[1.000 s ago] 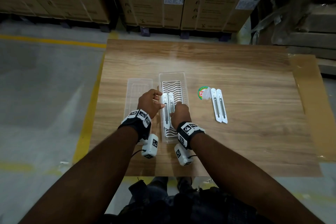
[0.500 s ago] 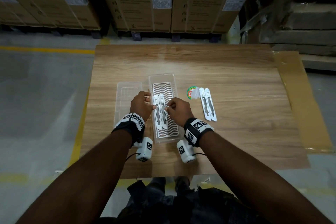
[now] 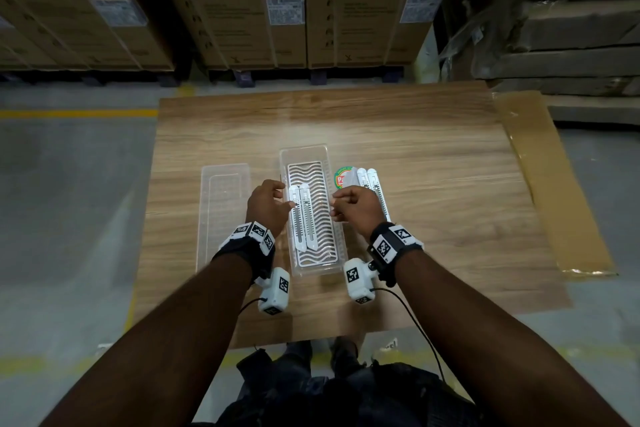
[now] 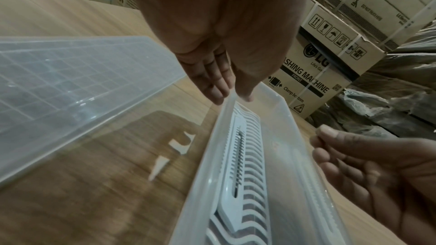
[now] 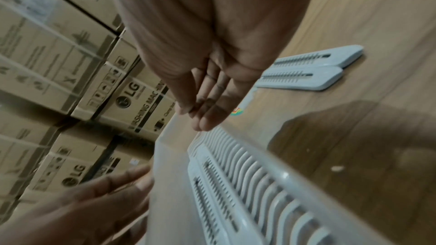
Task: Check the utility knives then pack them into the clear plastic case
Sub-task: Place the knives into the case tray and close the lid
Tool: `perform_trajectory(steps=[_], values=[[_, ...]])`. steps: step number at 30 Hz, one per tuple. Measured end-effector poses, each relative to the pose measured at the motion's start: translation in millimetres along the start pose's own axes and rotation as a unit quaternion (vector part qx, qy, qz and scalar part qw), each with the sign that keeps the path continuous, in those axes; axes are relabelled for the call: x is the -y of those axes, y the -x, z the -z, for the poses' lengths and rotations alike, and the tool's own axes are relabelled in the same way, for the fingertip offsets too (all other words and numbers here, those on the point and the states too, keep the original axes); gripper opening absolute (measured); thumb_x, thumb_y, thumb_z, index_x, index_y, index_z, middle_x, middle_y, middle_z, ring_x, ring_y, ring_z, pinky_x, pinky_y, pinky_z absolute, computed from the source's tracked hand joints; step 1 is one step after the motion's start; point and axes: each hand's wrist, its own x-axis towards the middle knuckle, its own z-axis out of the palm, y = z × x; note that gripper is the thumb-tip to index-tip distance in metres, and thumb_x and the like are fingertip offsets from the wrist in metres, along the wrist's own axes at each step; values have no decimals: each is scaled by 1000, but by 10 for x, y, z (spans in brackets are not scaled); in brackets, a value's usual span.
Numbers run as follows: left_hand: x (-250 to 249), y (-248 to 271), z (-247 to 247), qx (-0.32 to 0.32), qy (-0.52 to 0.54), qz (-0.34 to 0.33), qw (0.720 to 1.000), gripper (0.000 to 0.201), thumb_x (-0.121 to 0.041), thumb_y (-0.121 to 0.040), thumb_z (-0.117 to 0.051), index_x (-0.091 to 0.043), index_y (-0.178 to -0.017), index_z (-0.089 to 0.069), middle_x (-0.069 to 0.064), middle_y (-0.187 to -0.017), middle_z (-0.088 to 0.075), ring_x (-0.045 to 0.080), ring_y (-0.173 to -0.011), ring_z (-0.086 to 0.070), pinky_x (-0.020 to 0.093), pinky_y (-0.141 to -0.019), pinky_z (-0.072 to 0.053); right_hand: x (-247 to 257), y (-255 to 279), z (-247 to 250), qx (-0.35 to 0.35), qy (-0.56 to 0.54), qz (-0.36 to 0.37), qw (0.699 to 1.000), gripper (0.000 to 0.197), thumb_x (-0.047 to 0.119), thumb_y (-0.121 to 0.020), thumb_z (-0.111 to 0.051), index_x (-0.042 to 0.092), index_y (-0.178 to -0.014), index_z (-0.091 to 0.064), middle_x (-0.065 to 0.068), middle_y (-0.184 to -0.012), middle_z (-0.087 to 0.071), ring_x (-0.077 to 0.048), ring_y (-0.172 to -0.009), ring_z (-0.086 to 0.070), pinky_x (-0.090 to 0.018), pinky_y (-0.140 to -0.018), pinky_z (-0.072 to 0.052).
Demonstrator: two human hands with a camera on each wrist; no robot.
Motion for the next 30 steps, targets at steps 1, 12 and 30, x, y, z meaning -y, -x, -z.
perform_trajectory(steps=[1,12,30], values=[[-4,-4,-8,-5,-6,-3,1000,38,-16,-81,-74,-15,-116,-59,5,-108,-63,15,-77,-60,24,-74,-43,-8,-15,69,-11,-7,-7,1000,11,-2,-86,-68,6,-83,-63,-14,-69,-65,-18,-53,-64,-30,-56,-59],[-66,-64,-81,-40,-13,-12,999,30,-20,-89,-63,-14,-118,-56,4,-110,-56,13,-72,-53,24,-75,-38,-198,-283,511,-159,160,-53,973,9,7,-81,-71,6,-90,-70,-6,-83,-69,-17,-68,-61,0,-50,-38],[-5,-71,-107,-48,-5,-2,999,29,-20,-90,-63,-14,-117,-56,3,-106,-60,20,-86,-60,27,-75,-42,-241,-315,361,-159,410,-40,897,40,17,-81,-76,7,-115,-58,-15,-113,-58,-34,-106,-62,-39,-86,-51]])
